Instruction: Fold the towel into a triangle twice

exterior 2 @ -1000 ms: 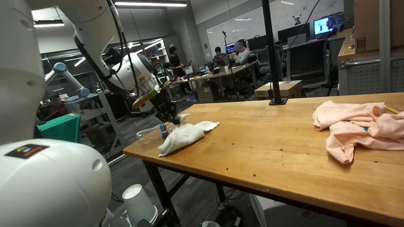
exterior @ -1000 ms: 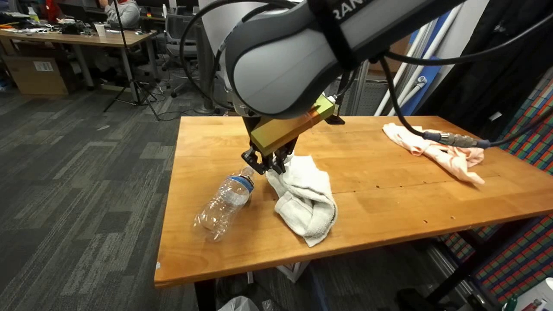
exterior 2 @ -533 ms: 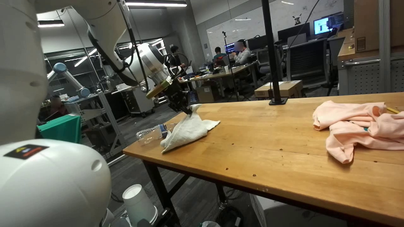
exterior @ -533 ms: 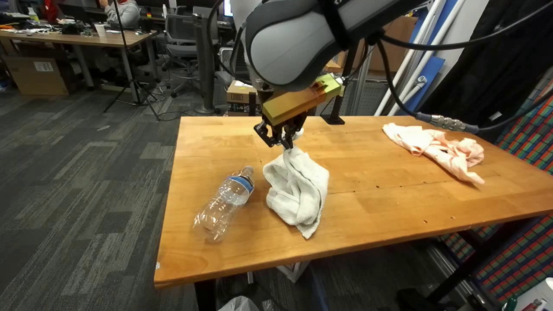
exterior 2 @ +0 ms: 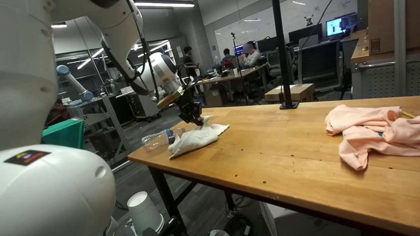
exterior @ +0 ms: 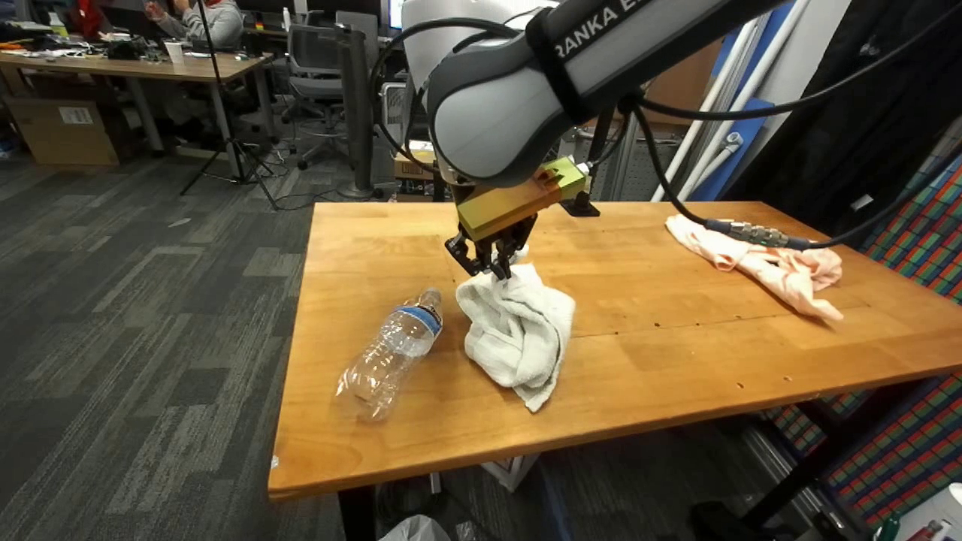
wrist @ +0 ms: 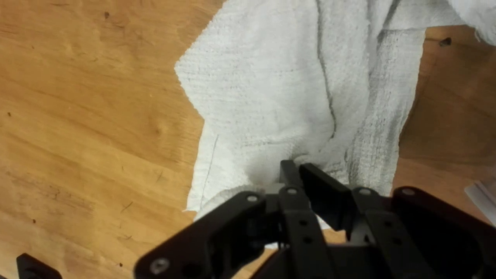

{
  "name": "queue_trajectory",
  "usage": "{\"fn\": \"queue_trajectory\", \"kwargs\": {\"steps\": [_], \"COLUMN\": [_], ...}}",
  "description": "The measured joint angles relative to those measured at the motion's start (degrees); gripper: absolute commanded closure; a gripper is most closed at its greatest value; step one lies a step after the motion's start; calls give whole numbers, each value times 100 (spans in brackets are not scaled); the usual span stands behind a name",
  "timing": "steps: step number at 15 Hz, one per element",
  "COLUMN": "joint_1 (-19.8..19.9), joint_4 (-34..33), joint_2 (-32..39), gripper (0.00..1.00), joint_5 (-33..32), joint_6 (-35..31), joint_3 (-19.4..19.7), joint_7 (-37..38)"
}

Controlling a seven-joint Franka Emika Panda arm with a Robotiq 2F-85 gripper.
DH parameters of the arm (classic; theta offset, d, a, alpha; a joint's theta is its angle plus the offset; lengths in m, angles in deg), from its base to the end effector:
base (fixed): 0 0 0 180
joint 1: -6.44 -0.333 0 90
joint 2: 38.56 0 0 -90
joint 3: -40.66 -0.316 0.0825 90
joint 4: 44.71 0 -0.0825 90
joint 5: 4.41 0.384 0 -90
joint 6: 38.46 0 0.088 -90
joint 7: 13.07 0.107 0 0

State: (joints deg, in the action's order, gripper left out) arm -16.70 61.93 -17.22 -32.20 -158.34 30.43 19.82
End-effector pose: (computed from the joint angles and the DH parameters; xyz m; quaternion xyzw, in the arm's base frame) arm 0.5343 0.3171 0.3141 0.9747 0.1338 0.0393 0.1748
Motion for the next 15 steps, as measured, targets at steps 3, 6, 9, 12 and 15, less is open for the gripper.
{"fn": "queue_trajectory", "kwargs": {"steps": [3, 6, 9, 12, 15], "joint_1": [2, 11, 44, 139, 334], "joint_4": [3, 8, 33, 170, 547], "joint_2": [129, 173, 140, -26, -434], "gripper": [57, 35, 12, 0, 0], "joint_5": [72, 276, 467, 626, 702], "joint_6": [0, -2, -86, -280, -590], "joint_3": [64, 95, 125, 168, 247], "joint_7": [20, 25, 40, 79, 122]}}
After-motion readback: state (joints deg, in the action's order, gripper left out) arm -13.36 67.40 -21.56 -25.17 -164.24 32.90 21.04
